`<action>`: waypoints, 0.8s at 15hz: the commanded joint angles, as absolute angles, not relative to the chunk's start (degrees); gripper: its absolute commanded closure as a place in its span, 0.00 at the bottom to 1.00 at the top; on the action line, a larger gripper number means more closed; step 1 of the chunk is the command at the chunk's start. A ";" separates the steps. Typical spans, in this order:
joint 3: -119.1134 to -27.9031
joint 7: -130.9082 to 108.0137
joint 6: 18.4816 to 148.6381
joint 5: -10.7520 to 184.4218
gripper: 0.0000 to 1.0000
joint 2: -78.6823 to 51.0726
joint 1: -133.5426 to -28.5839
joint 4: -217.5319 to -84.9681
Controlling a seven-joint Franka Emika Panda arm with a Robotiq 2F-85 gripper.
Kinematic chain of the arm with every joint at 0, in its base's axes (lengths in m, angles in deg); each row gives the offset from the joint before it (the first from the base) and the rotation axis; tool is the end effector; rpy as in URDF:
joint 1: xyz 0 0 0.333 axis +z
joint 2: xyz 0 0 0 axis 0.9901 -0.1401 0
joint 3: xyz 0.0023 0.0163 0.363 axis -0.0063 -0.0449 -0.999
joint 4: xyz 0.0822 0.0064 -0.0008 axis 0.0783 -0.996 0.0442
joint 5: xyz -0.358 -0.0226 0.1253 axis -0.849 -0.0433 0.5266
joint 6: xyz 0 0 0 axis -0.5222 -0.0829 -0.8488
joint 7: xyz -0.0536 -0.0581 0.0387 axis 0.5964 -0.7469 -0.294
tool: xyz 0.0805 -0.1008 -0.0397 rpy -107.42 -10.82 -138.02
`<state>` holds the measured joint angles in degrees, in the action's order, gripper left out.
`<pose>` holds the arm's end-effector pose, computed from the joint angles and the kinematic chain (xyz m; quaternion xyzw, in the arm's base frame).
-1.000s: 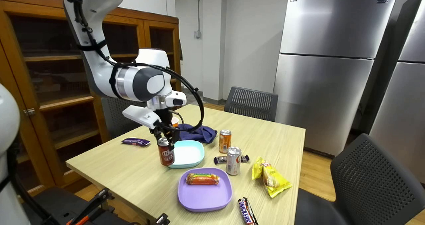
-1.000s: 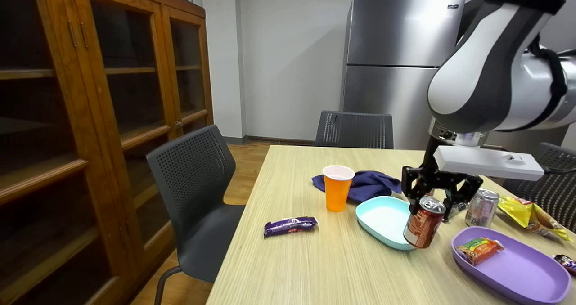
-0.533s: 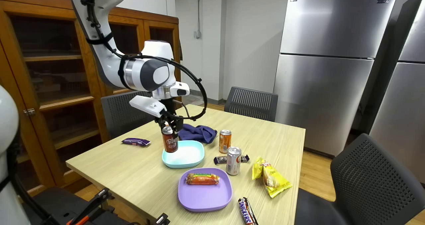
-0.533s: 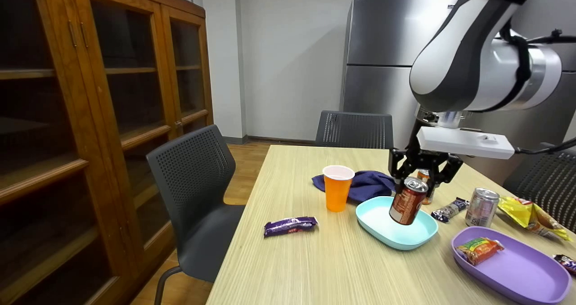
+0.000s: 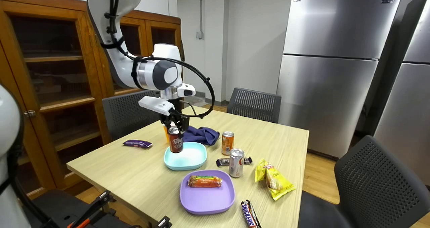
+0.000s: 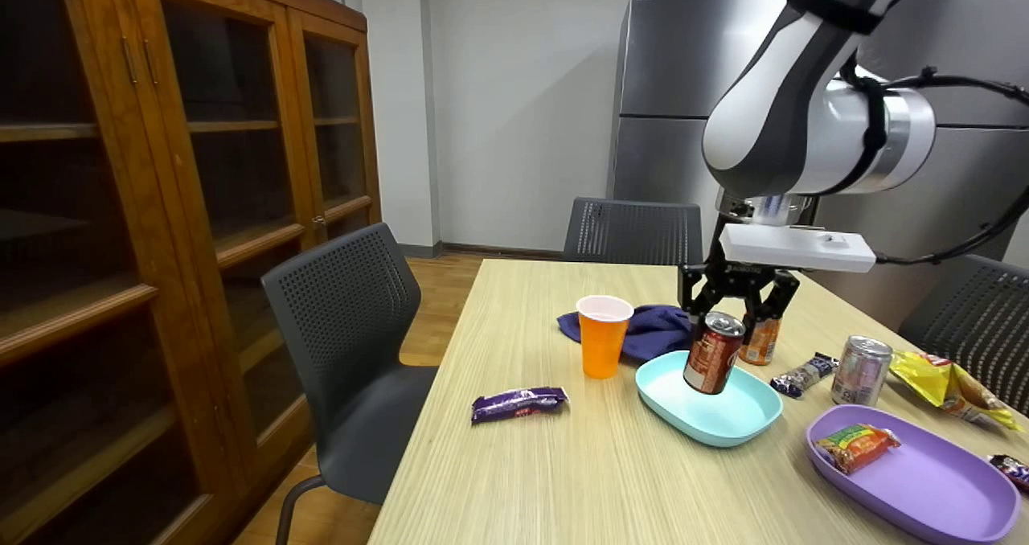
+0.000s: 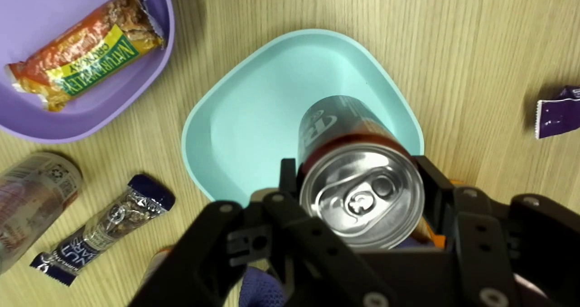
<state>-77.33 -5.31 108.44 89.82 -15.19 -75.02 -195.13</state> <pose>0.5218 0.0621 0.2296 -0.9983 0.0348 -0.0458 0.0069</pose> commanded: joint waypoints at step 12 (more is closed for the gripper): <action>-74.57 -2.83 108.75 85.51 0.62 -22.20 -70.79 -191.93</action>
<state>-75.62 -4.42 108.10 86.82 -22.44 -71.83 -192.33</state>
